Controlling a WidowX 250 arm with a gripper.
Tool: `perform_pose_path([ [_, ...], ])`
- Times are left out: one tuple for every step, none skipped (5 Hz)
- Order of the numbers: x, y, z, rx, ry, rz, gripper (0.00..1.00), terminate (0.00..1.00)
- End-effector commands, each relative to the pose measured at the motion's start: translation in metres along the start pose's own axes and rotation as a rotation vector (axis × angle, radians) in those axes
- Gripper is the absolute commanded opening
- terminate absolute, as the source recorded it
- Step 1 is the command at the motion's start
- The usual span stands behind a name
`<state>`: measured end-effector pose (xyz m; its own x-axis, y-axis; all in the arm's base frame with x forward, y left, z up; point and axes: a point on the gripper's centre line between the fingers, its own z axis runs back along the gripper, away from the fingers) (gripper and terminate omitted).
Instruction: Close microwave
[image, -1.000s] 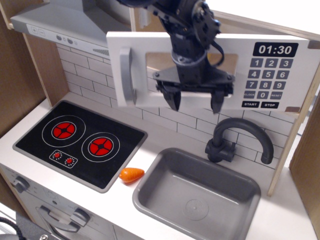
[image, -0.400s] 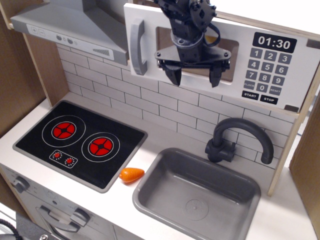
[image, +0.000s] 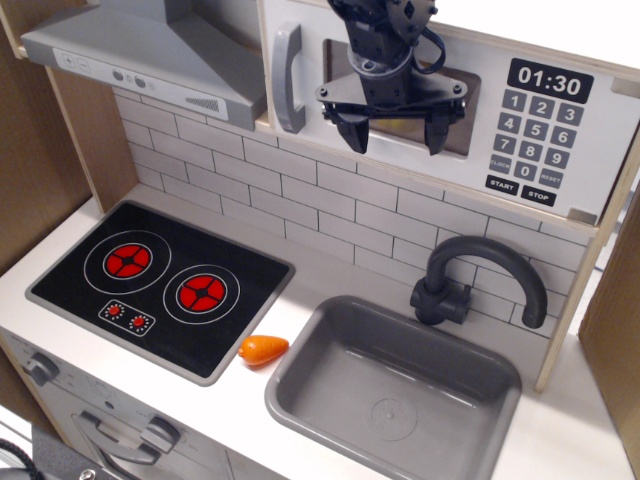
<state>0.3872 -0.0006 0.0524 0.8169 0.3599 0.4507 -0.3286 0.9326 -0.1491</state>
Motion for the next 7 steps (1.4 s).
perform_pose_path([
  [0.028, -0.005, 0.017, -0.017, -0.064, 0.015, 1.0, 0.0],
  [0.029, -0.004, 0.018, -0.018, -0.073, 0.018, 1.0, 0.0],
  [0.022, -0.002, 0.021, -0.02, -0.066, 0.007, 1.0, 0.0],
  [0.001, 0.003, 0.035, -0.032, -0.013, -0.012, 1.0, 0.0],
  [-0.023, 0.009, 0.05, -0.046, 0.036, -0.044, 1.0, 0.0],
  [-0.038, 0.013, 0.06, -0.014, 0.083, -0.047, 1.0, 0.0],
  [-0.038, 0.013, 0.06, -0.014, 0.083, -0.047, 1.0, 0.0],
])
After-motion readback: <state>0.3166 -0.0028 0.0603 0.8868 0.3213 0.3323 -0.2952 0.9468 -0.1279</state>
